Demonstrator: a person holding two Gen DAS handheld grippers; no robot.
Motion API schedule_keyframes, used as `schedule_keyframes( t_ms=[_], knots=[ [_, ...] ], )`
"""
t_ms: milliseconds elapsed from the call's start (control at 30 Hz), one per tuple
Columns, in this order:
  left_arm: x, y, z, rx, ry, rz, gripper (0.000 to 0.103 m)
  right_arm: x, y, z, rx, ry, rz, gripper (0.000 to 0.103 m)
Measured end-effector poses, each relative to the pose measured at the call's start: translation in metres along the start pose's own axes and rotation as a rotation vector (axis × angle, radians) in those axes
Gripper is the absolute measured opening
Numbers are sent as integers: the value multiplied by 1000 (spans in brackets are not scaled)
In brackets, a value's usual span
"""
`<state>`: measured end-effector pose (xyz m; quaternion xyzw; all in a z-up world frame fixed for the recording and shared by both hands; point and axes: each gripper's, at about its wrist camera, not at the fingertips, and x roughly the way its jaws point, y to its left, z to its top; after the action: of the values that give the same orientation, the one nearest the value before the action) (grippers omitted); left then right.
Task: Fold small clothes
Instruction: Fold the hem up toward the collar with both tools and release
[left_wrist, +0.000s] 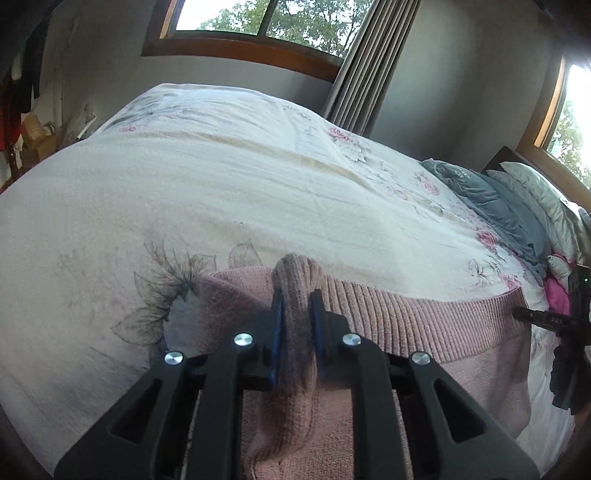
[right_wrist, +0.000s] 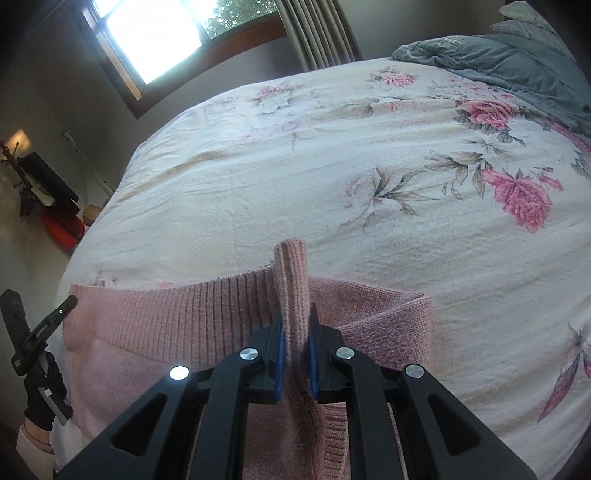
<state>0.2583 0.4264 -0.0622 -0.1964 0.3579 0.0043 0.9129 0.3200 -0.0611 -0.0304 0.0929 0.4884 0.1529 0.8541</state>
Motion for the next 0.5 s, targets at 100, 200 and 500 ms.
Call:
schedule_keyframes(
  t_ms=[100, 200, 500],
  knots=[
    [4, 10, -3, -15, 19, 11, 22, 8, -3, -3, 8, 13, -18, 13],
    [0, 19, -5, -41, 20, 11, 32, 10, -10, -4, 21, 4, -70, 25],
    [-76, 15, -28, -31, -88, -11, 34, -44, -18, -58, 41, 37, 94, 52]
  ],
)
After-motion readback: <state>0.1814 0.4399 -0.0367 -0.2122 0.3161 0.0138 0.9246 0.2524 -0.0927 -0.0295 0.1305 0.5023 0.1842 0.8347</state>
